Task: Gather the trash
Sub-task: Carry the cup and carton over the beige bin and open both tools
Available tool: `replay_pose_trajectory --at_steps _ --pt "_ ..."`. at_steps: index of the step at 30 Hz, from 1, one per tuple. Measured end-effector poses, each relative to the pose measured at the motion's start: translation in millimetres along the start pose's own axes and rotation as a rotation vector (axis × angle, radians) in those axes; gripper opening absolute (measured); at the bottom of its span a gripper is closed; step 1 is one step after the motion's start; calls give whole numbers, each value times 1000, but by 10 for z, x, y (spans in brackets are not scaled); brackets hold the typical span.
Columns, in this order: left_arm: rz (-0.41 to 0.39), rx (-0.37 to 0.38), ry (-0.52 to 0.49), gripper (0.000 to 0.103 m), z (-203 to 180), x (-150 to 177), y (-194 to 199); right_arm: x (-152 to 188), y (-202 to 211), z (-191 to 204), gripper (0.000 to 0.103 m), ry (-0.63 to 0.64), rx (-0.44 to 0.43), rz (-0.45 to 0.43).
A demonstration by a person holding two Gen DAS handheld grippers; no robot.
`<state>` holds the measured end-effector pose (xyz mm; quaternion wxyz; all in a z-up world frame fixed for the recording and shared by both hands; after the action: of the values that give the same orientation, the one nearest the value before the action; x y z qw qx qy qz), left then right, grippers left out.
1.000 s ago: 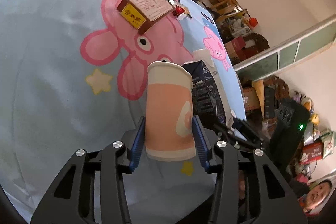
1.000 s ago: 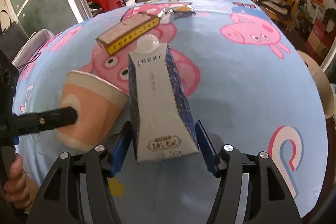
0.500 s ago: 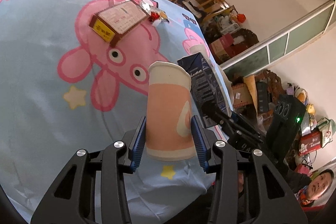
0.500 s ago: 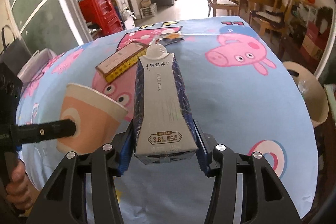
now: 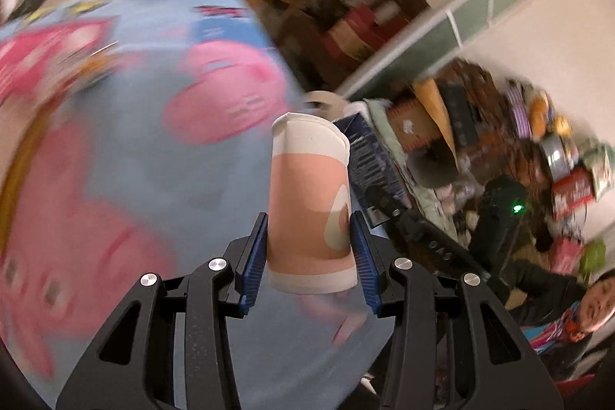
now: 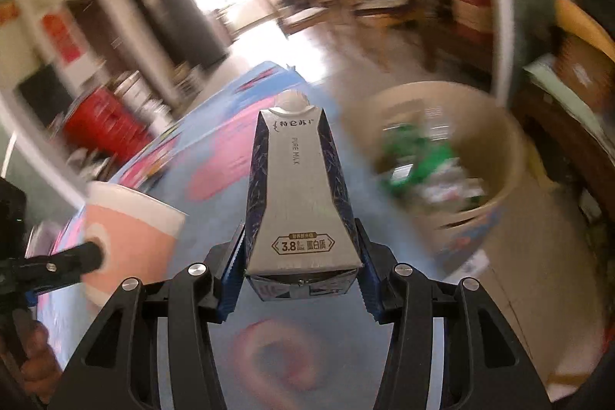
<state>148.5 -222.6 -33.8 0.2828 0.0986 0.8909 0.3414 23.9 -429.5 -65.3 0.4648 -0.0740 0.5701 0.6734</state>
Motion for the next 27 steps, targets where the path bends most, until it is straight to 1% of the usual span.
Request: replay_pose_trajectory --at_steps 2,3,5,6,9,10,11,12,13,14,15,17,19,20,22,24,25,27 --pt "32 13 -56 41 -271 -293 -395 -138 -56 -385 48 -95 30 -9" --pt "46 17 -70 41 -359 -377 -545 -210 -98 -602 48 -166 32 -14" --pt "92 27 -100 41 -561 -595 -965 -304 -189 -877 48 -239 61 -22" --pt "103 24 -114 41 -610 -654 -1106 -341 -247 -984 48 -263 77 -23" --pt "137 -11 -151 44 -753 -832 -1623 -411 -452 -1149 49 -295 122 -8" --pt "148 -23 -155 46 -769 -876 -1772 -428 -529 -1167 50 -290 137 0" --pt "162 -45 -161 48 -773 -899 -1937 -436 -587 -1158 55 -282 140 5" --pt "179 -85 -166 56 -751 -898 -2099 -443 -608 -1158 58 -275 138 -2" --pt "191 -114 -167 58 -731 -901 -2196 -435 -601 -1139 60 -263 146 -23" --pt "201 -135 -162 58 -690 -896 -2264 -413 -570 -1103 60 -246 158 -38" --pt "208 -137 -141 58 -640 -893 -2298 -389 -539 -1072 60 -226 171 -56" --pt "197 -100 -112 58 -608 -901 -2246 -325 -503 -1035 60 -205 171 -69" --pt "171 -96 -103 58 -566 -884 -2080 -268 -434 -1017 60 -193 176 -76" --pt "157 -94 -97 58 -540 -878 -1982 -243 -396 -1007 60 -196 171 -81" --pt "116 -57 -70 58 -459 -791 -1667 -197 -312 -928 60 -204 146 -94" --pt "87 -57 -56 57 -374 -641 -1345 -174 -220 -775 59 -188 123 -101" --pt "76 -54 -61 57 -360 -553 -1222 -164 -185 -652 59 -170 88 -104" --pt "32 -77 -81 58 -291 -320 -899 -144 -183 -421 56 -125 46 -95"
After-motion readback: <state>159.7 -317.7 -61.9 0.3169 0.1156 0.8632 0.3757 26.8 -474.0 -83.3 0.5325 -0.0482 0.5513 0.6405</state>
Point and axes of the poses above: each gripper's, at about its wrist camera, not at the fingertips, and y roughly against the way its jaws point, z to its left, x to its underside, the point moved 1 cm from there along -y, roughly the way its jaws point, and after that the axes turned 3 degrees about y, right-handed, at the moved point
